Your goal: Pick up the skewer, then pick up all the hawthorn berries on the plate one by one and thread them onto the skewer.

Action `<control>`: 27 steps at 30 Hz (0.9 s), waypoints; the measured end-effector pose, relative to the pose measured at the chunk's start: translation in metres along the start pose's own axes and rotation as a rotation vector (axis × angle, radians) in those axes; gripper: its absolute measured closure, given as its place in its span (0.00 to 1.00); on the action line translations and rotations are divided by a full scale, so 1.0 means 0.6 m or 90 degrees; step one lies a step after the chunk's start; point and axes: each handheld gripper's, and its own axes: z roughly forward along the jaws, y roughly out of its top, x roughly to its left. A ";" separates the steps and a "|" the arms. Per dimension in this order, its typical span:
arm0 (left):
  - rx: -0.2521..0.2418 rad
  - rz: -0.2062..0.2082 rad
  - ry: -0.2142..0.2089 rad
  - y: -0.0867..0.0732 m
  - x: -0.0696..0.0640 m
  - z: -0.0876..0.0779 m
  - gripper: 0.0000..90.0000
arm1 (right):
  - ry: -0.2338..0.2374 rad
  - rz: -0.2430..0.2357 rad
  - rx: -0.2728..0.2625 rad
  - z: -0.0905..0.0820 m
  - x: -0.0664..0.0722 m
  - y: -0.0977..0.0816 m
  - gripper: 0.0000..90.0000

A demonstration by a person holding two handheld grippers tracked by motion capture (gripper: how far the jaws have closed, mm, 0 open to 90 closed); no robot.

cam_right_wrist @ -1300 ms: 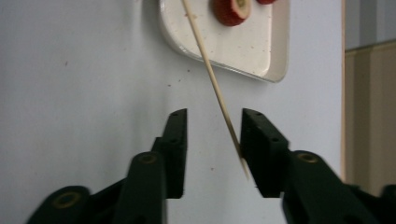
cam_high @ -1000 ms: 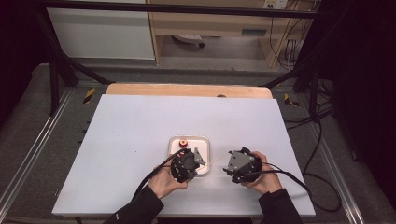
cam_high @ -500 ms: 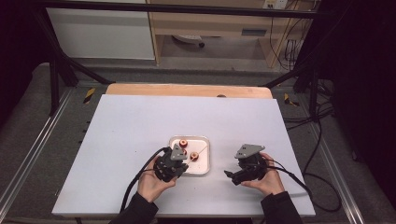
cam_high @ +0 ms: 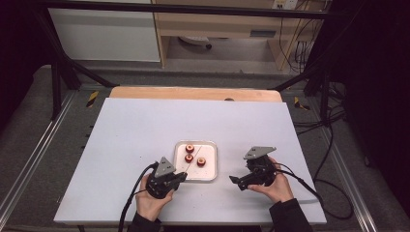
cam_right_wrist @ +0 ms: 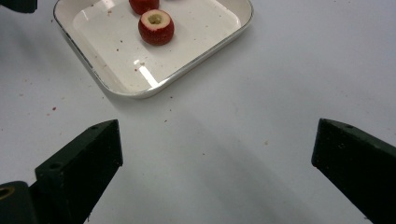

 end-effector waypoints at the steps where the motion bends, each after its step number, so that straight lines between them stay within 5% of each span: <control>1: -0.013 -0.007 0.008 -0.009 -0.001 -0.005 0.98 | 0.001 0.006 -0.002 0.000 0.000 0.001 0.03; 12: -0.043 -0.028 0.012 -0.030 0.007 -0.020 0.98 | 0.026 0.064 -0.005 0.016 -0.001 0.037 0.02; 27: -0.063 -0.035 -0.008 -0.054 0.016 -0.035 0.98 | 0.037 0.030 0.031 0.055 0.022 0.096 0.04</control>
